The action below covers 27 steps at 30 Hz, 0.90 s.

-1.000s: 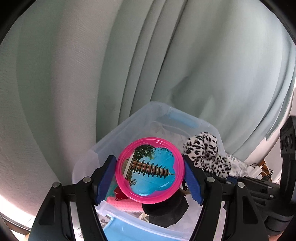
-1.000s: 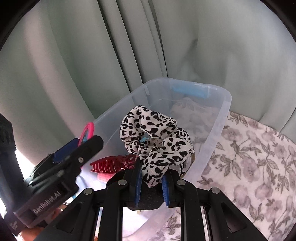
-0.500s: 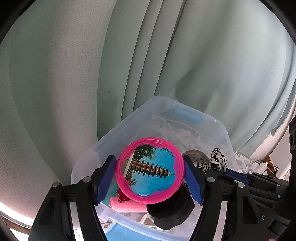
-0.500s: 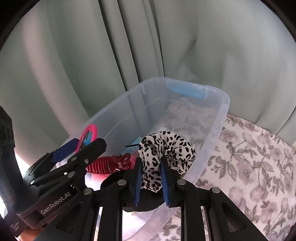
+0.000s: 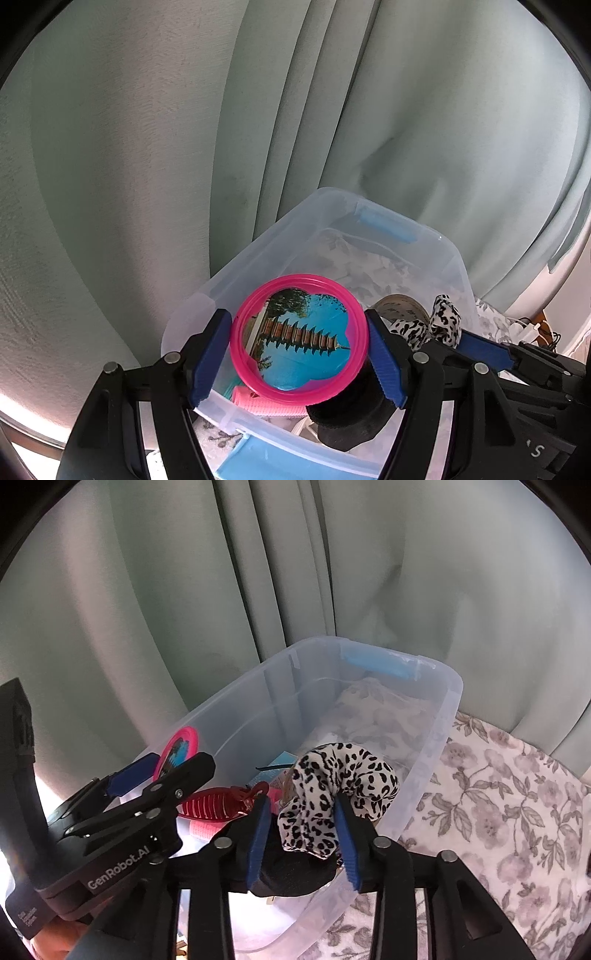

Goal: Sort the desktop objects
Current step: 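Open the left tool to drop the mirror while the right tool releases the scrunchie into the bin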

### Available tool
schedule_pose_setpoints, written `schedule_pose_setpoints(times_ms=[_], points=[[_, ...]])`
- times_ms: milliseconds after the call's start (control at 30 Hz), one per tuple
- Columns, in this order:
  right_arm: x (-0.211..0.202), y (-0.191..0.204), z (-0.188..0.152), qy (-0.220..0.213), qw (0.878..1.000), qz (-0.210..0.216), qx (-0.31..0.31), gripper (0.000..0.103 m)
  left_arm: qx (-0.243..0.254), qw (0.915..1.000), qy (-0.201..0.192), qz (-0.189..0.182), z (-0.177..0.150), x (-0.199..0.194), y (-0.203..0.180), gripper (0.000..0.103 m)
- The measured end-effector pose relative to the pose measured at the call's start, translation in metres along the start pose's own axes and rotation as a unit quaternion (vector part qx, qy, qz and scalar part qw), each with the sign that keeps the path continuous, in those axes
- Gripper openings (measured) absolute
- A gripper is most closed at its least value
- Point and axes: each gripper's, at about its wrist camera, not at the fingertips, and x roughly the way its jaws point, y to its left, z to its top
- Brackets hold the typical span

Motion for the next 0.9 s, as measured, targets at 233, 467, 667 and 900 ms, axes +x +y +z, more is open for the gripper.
schedule_pose_setpoints(times_ms=[233,467,667,900], points=[[0.002,-0.003,-0.001,-0.005,1.0,0.002,0.001,0.051,-0.002,1.0,0.003,-0.006,-0.003,-0.009,0.01,0.073],[-0.003,-0.002,-0.003,-0.007,1.0,0.002,0.0,0.053,-0.003,1.0,0.001,-0.006,-0.003,-0.007,0.009,0.075],[-0.005,0.0,-0.003,-0.008,1.0,0.0,-0.002,0.054,-0.002,1.0,0.002,-0.001,-0.002,-0.01,0.01,0.076],[-0.004,0.0,-0.003,-0.008,1.0,-0.001,-0.002,0.058,0.004,0.9999,0.004,0.008,-0.001,-0.036,0.015,0.076]])
